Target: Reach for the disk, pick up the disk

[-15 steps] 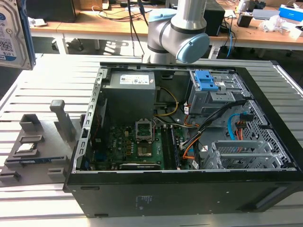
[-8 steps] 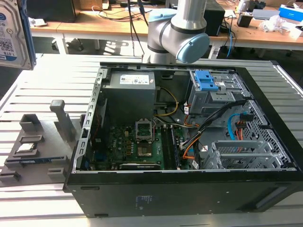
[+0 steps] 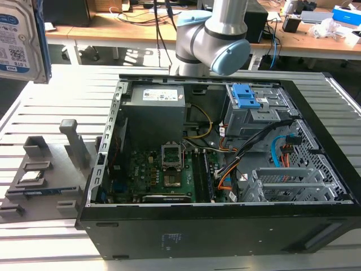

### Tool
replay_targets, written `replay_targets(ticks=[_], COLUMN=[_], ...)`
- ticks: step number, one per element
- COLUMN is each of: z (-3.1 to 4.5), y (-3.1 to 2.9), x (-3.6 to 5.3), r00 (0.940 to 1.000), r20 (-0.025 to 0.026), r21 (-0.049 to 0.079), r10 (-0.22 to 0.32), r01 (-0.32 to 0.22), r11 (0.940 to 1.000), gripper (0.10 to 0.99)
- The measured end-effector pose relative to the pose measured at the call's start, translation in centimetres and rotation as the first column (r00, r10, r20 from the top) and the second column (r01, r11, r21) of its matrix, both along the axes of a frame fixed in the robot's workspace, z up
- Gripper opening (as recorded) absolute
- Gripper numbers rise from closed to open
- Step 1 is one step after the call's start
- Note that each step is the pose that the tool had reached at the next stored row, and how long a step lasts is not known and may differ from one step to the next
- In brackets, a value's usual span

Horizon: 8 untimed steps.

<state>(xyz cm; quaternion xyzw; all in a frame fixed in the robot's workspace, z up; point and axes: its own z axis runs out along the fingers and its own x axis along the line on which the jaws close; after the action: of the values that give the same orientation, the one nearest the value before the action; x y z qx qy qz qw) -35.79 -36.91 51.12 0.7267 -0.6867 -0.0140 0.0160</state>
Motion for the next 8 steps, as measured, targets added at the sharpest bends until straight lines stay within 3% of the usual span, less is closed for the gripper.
replay_targets(ticks=[8], z=[0.00], y=[0.00], x=[1.99], r00=[1.0000], r20=[-0.0001], r21=[0.000], r10=[0.000], r01=[0.000], r11=[1.0000], gripper=[0.369])
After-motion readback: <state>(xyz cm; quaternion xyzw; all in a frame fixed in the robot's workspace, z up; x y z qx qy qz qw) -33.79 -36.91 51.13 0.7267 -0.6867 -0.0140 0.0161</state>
